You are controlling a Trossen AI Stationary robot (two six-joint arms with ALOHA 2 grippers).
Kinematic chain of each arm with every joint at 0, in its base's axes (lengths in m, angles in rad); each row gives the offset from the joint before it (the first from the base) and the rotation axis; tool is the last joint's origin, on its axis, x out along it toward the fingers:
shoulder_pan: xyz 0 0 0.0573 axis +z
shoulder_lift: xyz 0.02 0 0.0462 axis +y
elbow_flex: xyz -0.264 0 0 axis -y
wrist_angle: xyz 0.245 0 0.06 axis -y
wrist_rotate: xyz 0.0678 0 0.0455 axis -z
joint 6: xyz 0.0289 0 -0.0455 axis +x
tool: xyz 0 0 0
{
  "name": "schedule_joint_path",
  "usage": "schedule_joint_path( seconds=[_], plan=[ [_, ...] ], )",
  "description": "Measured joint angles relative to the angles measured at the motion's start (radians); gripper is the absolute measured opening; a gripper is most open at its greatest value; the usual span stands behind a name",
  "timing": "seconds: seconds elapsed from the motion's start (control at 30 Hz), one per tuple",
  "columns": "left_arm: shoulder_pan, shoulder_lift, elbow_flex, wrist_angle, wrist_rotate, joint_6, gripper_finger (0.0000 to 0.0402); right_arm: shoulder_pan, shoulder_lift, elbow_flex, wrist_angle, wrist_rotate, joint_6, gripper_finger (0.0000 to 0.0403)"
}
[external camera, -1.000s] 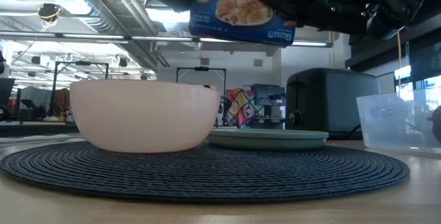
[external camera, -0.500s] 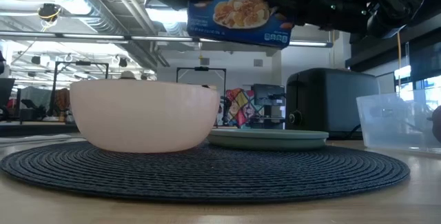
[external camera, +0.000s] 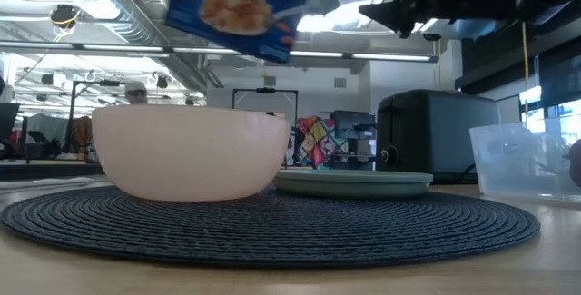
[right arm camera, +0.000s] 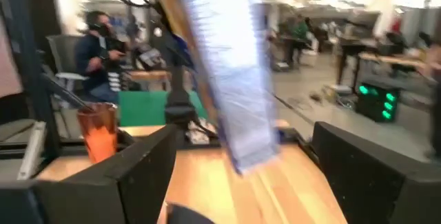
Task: Arrange a breakfast setting
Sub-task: Pour the cereal from the cereal box into the pink bowl
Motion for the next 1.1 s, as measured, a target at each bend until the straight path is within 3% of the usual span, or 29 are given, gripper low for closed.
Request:
schedule_joint_path(
  seconds=[0.17, 0.33, 0.6, 0.77, 1.1],
  plan=[
    [-0.087, -0.116, 0.000, -0.202, -0.048, 0.001, 0.0178, 0.000, -0.099, 0.000, -0.097, 0.096, -0.002, 0.0328],
    [-0.165, -0.141, 0.005, -0.348, -0.114, -0.032, 0.0178, 0.000, -0.173, 0.000, -0.165, 0.128, -0.002, 0.0328],
    [-0.243, -0.024, 0.165, -0.621, -0.265, -0.007, 0.0179, 0.000, -0.187, 0.000, -0.269, 0.167, 0.031, 0.0328],
    [-0.260, 0.063, 0.269, -0.824, -0.285, 0.041, 0.0179, 0.000, -0.187, -0.001, -0.344, 0.213, 0.050, 0.0328],
    [-0.262, 0.086, 0.351, -1.017, -0.292, 0.106, 0.0179, 0.000, -0.187, -0.001, -0.365, 0.253, 0.135, 0.0328]
  ],
)
